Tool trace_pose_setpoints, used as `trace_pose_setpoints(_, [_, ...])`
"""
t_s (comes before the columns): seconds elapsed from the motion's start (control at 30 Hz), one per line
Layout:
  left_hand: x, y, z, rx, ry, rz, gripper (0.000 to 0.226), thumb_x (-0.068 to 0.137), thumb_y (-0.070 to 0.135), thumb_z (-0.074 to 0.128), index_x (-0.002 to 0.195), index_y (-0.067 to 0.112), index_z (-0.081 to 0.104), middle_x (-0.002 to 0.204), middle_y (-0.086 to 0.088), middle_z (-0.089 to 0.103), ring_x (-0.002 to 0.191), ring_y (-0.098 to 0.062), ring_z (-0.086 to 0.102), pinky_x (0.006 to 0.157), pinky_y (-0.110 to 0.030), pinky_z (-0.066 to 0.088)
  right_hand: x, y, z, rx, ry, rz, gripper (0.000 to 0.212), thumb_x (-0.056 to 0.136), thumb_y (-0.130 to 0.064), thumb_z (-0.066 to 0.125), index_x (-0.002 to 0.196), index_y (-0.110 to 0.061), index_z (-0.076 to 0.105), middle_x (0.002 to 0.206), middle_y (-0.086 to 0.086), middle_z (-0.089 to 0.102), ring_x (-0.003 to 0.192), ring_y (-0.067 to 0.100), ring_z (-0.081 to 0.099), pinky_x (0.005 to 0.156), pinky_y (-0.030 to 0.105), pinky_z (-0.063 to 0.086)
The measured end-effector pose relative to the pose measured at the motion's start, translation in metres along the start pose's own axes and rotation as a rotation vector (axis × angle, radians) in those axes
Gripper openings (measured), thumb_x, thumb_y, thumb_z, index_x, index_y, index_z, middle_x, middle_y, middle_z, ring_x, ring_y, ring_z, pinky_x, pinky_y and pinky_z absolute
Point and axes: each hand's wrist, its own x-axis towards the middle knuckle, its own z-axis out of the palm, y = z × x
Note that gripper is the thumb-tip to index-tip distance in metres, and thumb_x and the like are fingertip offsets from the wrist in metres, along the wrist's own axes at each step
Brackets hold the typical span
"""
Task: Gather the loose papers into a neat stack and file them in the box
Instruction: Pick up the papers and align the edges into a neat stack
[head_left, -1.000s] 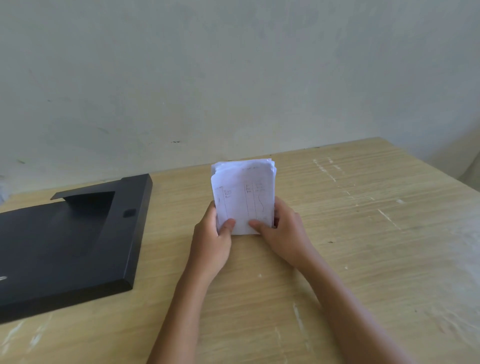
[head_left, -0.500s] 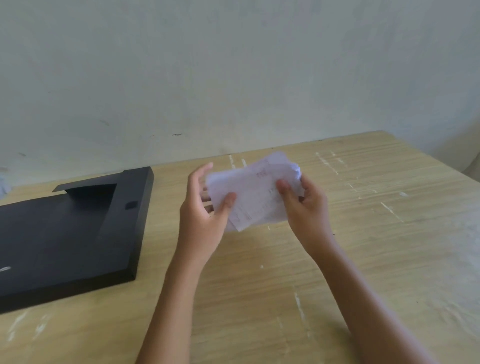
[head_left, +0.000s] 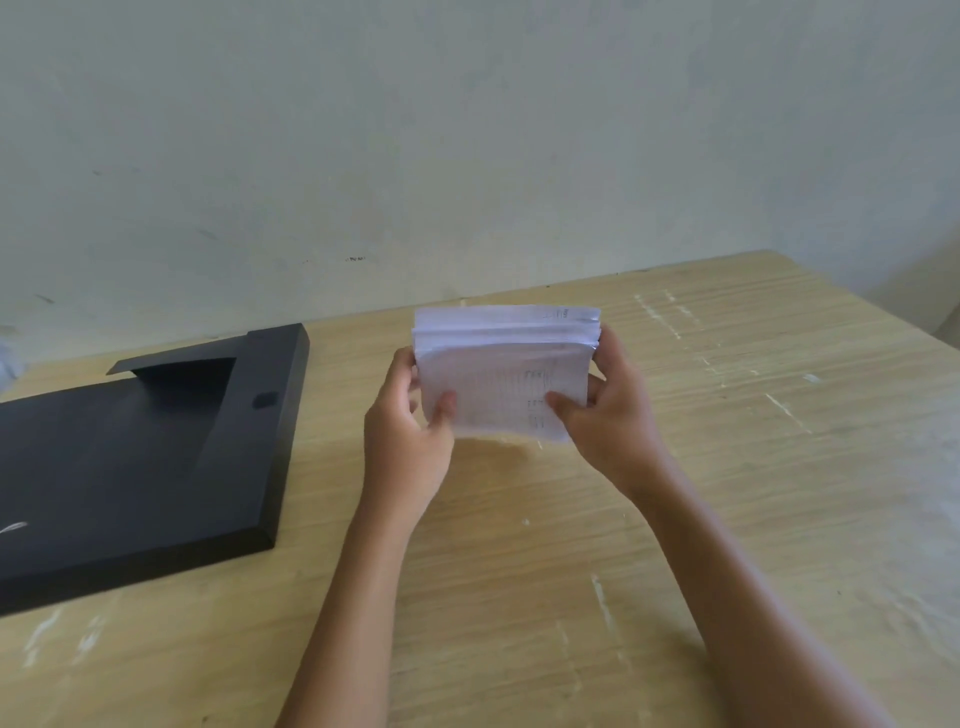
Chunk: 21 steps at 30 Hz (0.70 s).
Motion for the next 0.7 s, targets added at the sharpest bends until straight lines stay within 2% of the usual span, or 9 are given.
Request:
trace_pose_setpoints(0.1, [0.001, 0.001, 0.0, -0.025, 0.042, 0.012, 0.035, 0.098, 0.005, 0.063, 0.118, 0.031, 0.051, 0.106, 0.022, 0.062, 0.099, 0.016, 0.06, 0.081, -0.003, 0.045, -0.002, -0.004, 0.004, -0.029, -0.035, -0.045, 0.062, 0.084, 0.011, 0.065, 0.111, -0.043, 0.05, 0.099, -0.017, 0.067, 0.092, 0.022, 0.072, 0.077, 0.041, 0.06])
trace_pose_setpoints(0.17, [0.0, 0.002, 0.003, -0.039, 0.046, 0.042, 0.032, 0.1, 0.007, 0.061, 0.121, 0.027, 0.047, 0.106, 0.02, 0.063, 0.099, 0.014, 0.061, 0.08, -0.005, 0.047, -0.003, -0.005, 0.007, -0.017, -0.013, -0.085, 0.053, 0.084, 0.0, 0.073, 0.106, -0.044, 0.052, 0.103, -0.011, 0.069, 0.097, 0.015, 0.07, 0.08, 0.032, 0.06])
trace_pose_setpoints(0.27, [0.0, -0.004, 0.003, -0.003, 0.001, 0.018, 0.031, 0.103, 0.012, 0.058, 0.128, 0.025, 0.044, 0.107, 0.02, 0.062, 0.099, 0.015, 0.061, 0.077, -0.007, 0.05, -0.003, 0.0, 0.01, 0.005, 0.004, -0.086, 0.036, 0.087, -0.015, 0.076, 0.108, -0.038, 0.058, 0.101, -0.012, 0.07, 0.096, 0.005, 0.068, 0.077, 0.024, 0.058])
trace_pose_setpoints(0.3, [0.0, -0.008, 0.002, 0.037, -0.025, -0.014, 0.032, 0.103, 0.016, 0.058, 0.131, 0.023, 0.044, 0.108, 0.018, 0.063, 0.1, 0.01, 0.062, 0.078, -0.012, 0.052, -0.003, 0.005, 0.011, -0.02, 0.006, -0.054, 0.033, 0.087, -0.018, 0.076, 0.107, -0.038, 0.059, 0.1, -0.012, 0.07, 0.094, 0.005, 0.068, 0.074, 0.024, 0.058])
trace_pose_setpoints(0.4, [0.002, -0.024, -0.002, 0.118, -0.081, -0.114, 0.032, 0.102, 0.025, 0.059, 0.131, 0.028, 0.047, 0.105, 0.002, 0.069, 0.095, -0.017, 0.068, 0.086, -0.042, 0.059, -0.002, 0.019, 0.013, -0.137, -0.024, 0.076, 0.017, 0.087, -0.031, 0.075, 0.101, -0.029, 0.064, 0.096, -0.008, 0.071, 0.089, 0.012, 0.07, 0.071, 0.029, 0.059])
trace_pose_setpoints(0.5, [0.003, -0.026, -0.003, 0.14, -0.109, -0.167, 0.031, 0.102, 0.029, 0.06, 0.129, 0.03, 0.045, 0.098, -0.002, 0.064, 0.087, -0.022, 0.064, 0.088, -0.054, 0.057, 0.0, 0.02, 0.014, -0.14, -0.028, 0.11, 0.017, 0.088, -0.033, 0.073, 0.098, -0.021, 0.066, 0.093, -0.003, 0.072, 0.084, 0.013, 0.07, 0.067, 0.028, 0.056])
trace_pose_setpoints(0.57, [0.003, -0.022, -0.003, 0.094, -0.075, -0.115, 0.026, 0.1, 0.028, 0.062, 0.123, 0.03, 0.049, 0.099, -0.007, 0.07, 0.088, -0.024, 0.068, 0.084, -0.051, 0.058, -0.001, 0.015, 0.014, -0.108, 0.026, 0.061, 0.014, 0.087, -0.024, 0.076, 0.092, -0.029, 0.065, 0.088, -0.007, 0.071, 0.077, 0.004, 0.067, 0.062, 0.022, 0.054])
trace_pose_setpoints(0.63, [0.004, -0.016, -0.004, 0.03, -0.027, -0.044, 0.02, 0.1, 0.025, 0.063, 0.118, 0.027, 0.054, 0.097, 0.003, 0.073, 0.088, -0.012, 0.07, 0.074, -0.035, 0.06, -0.001, 0.006, 0.014, -0.076, 0.086, -0.009, 0.024, 0.085, -0.018, 0.077, 0.085, -0.036, 0.062, 0.082, -0.011, 0.068, 0.069, 0.0, 0.063, 0.059, 0.02, 0.051])
trace_pose_setpoints(0.7, [0.004, -0.006, -0.005, -0.038, 0.013, -0.012, 0.011, 0.1, 0.025, 0.064, 0.109, 0.021, 0.059, 0.083, 0.019, 0.069, 0.073, 0.001, 0.065, 0.061, -0.017, 0.051, 0.0, 0.001, 0.014, -0.055, 0.119, -0.051, 0.02, 0.086, -0.02, 0.076, 0.087, -0.036, 0.063, 0.084, -0.003, 0.07, 0.073, 0.013, 0.066, 0.062, 0.032, 0.054])
